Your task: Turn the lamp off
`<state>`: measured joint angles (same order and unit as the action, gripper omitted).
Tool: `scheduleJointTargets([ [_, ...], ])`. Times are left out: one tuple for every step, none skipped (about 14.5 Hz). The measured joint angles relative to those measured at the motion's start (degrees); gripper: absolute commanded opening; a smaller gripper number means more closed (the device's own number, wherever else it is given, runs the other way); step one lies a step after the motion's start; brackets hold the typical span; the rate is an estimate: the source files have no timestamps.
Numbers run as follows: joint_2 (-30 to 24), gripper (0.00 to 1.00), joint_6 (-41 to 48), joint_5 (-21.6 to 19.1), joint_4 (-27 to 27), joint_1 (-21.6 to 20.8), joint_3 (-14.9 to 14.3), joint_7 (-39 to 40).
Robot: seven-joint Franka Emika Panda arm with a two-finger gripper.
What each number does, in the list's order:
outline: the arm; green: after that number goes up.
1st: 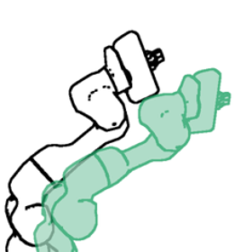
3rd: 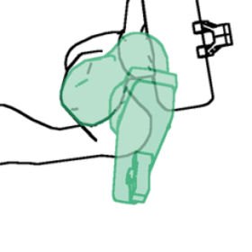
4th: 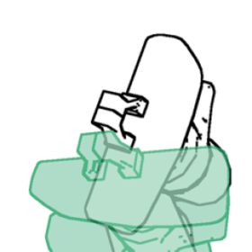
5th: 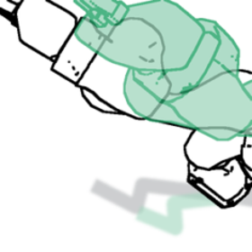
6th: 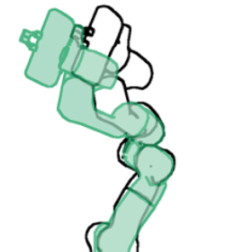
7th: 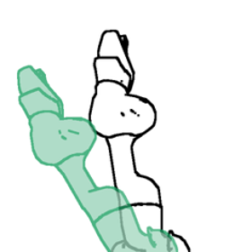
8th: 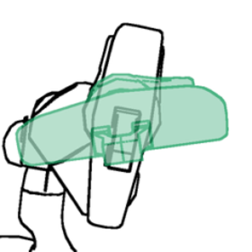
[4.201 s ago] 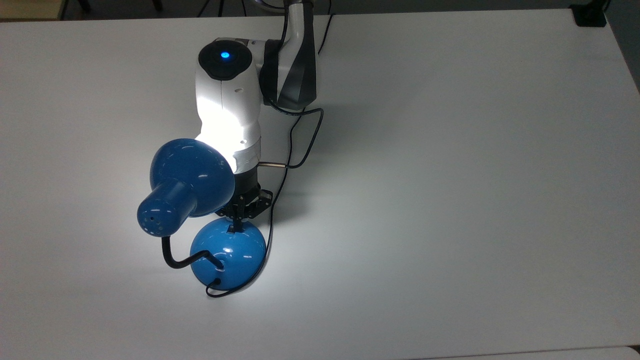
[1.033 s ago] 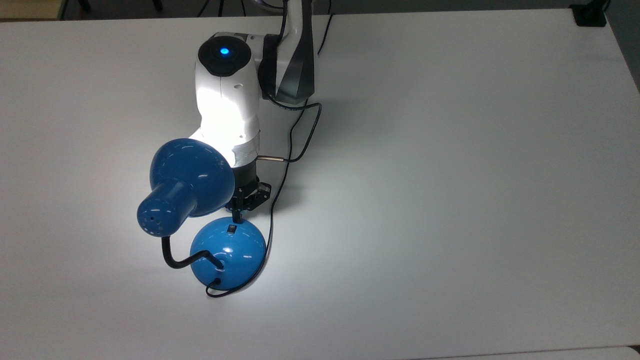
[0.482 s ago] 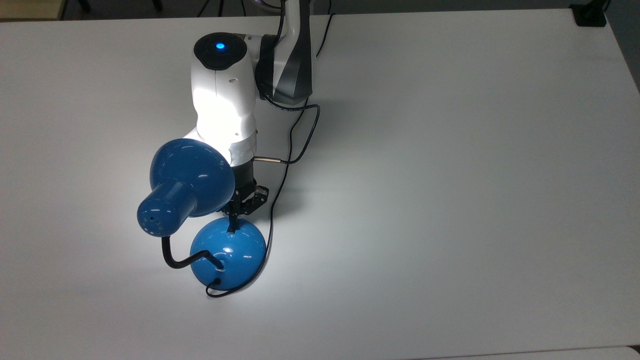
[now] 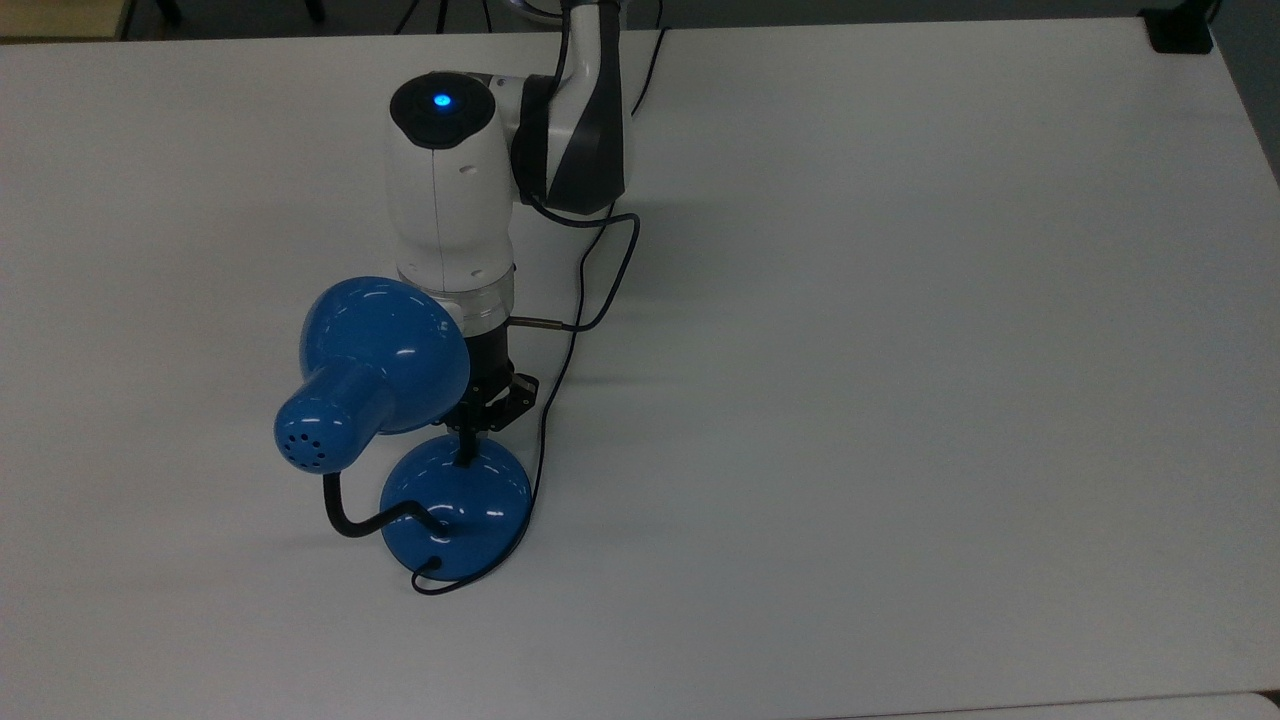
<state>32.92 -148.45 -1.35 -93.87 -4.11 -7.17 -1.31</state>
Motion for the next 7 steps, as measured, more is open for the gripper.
scheduleJointTargets([
  [0.0,0.0,0.0,0.0,0.0,0.0,0.0,0.0],
  [0.0,0.0,0.0,0.0,0.0,0.0,0.0,0.0],
  [0.0,0.0,0.0,0.0,-0.01,0.0,0.0,0.0],
  [-0.01,0.0,0.0,0.0,-0.03,0.0,0.0,0.01],
  [-0.03,0.0,0.0,0.0,-0.08,0.0,0.0,0.01],
  [-0.17,0.0,0.0,0.0,-0.32,-0.01,0.0,0.01],
  [-0.45,0.03,0.0,0.0,-0.7,0.01,0.0,0.01],
])
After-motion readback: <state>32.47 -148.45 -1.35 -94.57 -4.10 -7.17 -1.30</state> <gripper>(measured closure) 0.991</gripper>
